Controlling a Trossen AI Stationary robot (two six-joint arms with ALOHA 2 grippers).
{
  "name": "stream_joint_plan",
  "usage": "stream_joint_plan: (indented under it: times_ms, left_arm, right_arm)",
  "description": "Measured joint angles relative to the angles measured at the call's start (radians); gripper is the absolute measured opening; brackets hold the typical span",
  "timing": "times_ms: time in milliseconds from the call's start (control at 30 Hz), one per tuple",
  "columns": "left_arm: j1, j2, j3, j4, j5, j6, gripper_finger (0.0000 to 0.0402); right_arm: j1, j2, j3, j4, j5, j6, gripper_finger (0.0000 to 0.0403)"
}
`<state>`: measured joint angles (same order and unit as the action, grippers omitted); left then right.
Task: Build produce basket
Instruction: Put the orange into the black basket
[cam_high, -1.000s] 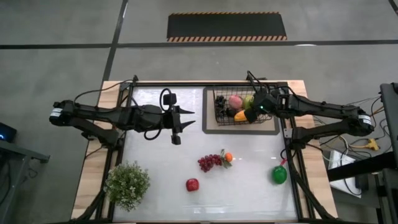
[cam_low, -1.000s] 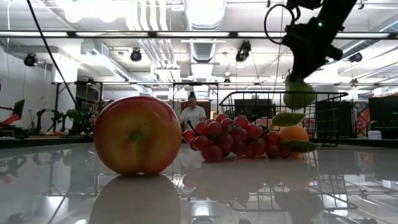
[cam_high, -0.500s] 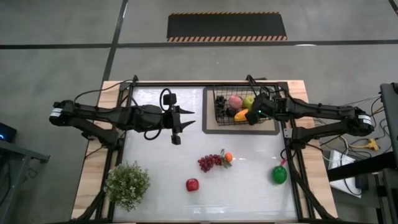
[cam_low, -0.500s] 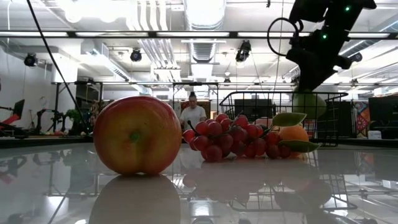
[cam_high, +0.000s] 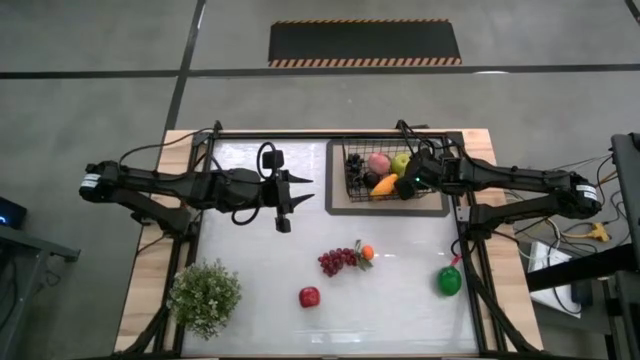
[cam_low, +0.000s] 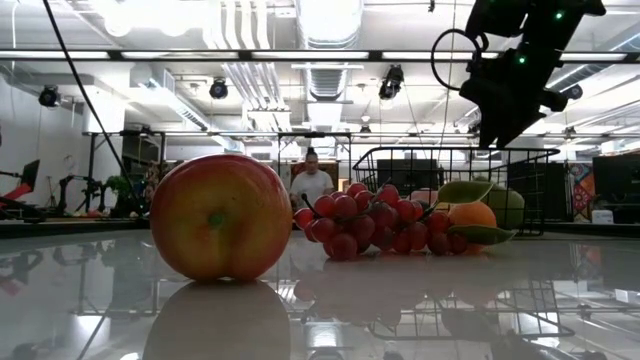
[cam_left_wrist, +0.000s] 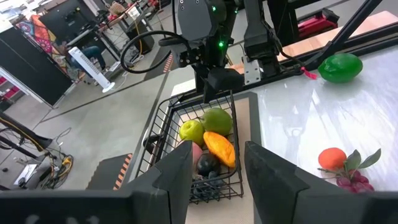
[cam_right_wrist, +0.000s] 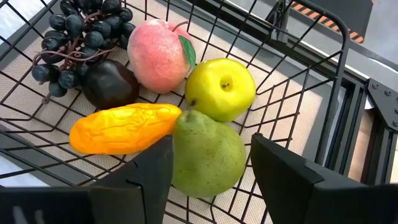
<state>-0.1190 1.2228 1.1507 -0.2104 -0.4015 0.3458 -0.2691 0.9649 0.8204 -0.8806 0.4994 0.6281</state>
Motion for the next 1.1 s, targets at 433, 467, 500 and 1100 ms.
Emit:
stream_joint_plan:
  times_ms: [433, 467, 500, 1100]
  left_arm:
    - [0.000, 0.002, -0.001, 0.000, 0.000, -0.002, 0.0128]
    - [0.000, 0.003, -0.001, 0.000, 0.000, -0.002, 0.0128]
    - [0.000, 0.004, -0.002, 0.000, 0.000, -0.002, 0.0128]
    - [-0.001, 0.003, -0.061, 0.001, 0.001, -0.069, 0.0128]
  right_arm:
    - [0.000, 0.005, -0.003, 0.107, -0.002, -0.106, 0.0130]
    - [0.000, 0.007, -0.003, 0.139, -0.003, -0.131, 0.0117]
    - [-0.005, 0.012, -0.003, 0.171, -0.007, -0.156, 0.0103]
    - [-0.190, 0.171, 0.021, 0.147, -0.159, -0.316, 0.0009]
